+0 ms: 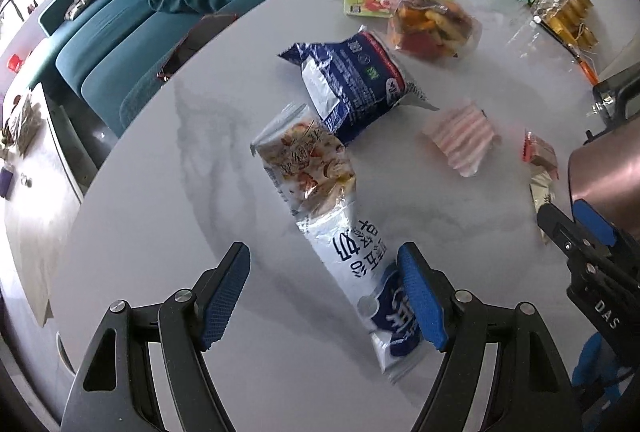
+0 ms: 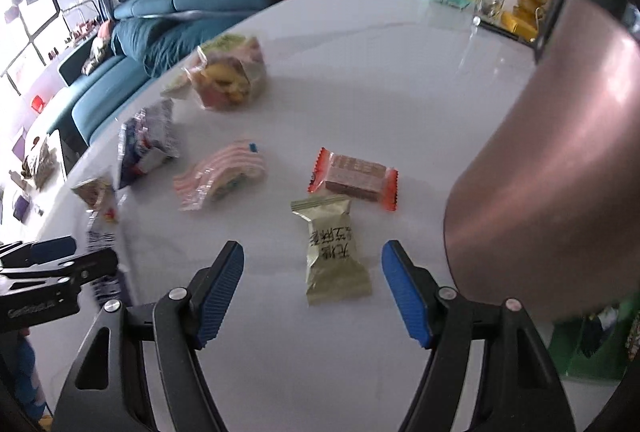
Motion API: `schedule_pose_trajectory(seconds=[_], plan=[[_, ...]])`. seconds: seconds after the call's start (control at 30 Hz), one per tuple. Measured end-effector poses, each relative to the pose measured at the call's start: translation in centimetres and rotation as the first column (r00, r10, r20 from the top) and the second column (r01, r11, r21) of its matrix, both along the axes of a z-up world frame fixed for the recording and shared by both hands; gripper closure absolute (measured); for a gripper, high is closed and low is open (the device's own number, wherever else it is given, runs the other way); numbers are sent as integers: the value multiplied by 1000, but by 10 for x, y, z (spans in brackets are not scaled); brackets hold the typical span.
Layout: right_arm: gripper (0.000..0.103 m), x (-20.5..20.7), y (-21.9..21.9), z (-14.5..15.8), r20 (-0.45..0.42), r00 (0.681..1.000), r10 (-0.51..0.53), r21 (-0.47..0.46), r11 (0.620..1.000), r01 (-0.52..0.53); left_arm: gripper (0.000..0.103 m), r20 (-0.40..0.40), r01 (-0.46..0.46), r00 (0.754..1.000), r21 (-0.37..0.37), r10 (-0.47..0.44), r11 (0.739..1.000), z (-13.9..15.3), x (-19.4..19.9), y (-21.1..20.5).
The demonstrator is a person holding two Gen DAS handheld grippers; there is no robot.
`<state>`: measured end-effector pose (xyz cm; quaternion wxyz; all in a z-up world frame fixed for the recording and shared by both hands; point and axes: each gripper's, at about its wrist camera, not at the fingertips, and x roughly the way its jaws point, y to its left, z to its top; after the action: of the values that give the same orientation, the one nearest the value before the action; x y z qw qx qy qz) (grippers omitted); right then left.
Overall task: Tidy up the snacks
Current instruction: 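Move both open grippers back toward the remaining snacks on the table, then grasp the beige packet with the right gripper while the left grasps the white-blue bag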
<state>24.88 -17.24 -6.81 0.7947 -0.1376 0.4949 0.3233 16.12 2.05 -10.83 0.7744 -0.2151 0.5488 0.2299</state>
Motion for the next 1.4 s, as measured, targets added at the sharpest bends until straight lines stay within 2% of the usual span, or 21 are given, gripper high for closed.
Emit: schedule_pose_trajectory(seconds=[0.17, 0.2, 0.23, 0.3, 0.4, 0.47, 0.5, 0.53, 0.57, 0.6, 0.67, 0.93, 1.17, 1.4], plan=[[17, 9, 4, -7, -2, 1000, 13, -17, 1000, -13, 29, -16, 1, 1000, 36, 0, 999, -5, 6, -4], [27, 10, 5, -9, -6, 1000, 15, -21, 1000, -15, 29, -16, 2, 1000, 43, -1, 999, -5, 6, -4], [33, 11, 5, -10, -10, 1000, 15, -23, 1000, -15, 29, -16, 3, 1000, 55, -2, 998, -5, 6, -5], [55, 12, 6, -12, -13, 1000, 16, -31, 999, -17, 29, -19, 17, 1000, 76, -15, 997, -6, 6, -7], [74, 12, 6, -17, -13, 1000, 24, -56, 998, -24, 30, -21, 31, 999, 97, -29, 995, -5, 8, -12], [80, 12, 6, -18, -10, 1000, 24, -62, 998, -24, 35, -15, 51, 999, 110, -50, 993, -3, 8, -17], [93, 11, 6, -16, -10, 1000, 23, -64, 998, -23, 38, -11, 66, 998, 116, -65, 991, -2, 8, -19], [103, 11, 5, -16, -12, 1000, 20, -63, 998, -21, 46, -3, 85, 996, 125, -85, 989, 0, 9, -23], [103, 12, 5, -15, -15, 1000, 16, -62, 998, -17, 55, 3, 102, 995, 133, -103, 986, 1, 9, -26], [103, 13, 4, -15, -20, 1000, 12, -60, 998, -13, 57, 2, 112, 994, 143, -114, 983, 2, 9, -28], [103, 14, 3, -15, -21, 1000, 6, -60, 998, -7, 66, 12, 138, 990, 146, -141, 980, 3, 9, -33], [103, 7, -2, -4, 6, 1000, -13, -42, 999, 13, 78, 46, 141, 988, 119, -148, 983, 9, 4, -31], [103, -16, -7, 27, 18, 1000, 1, 29, 1000, -1, 80, 62, 157, 984, 111, -164, 981, 13, -7, -23], [103, -66, -14, 51, 19, 998, 62, 65, 996, -63, 80, 86, 209, 971, 132, -221, 969, 30, -25, -28]])
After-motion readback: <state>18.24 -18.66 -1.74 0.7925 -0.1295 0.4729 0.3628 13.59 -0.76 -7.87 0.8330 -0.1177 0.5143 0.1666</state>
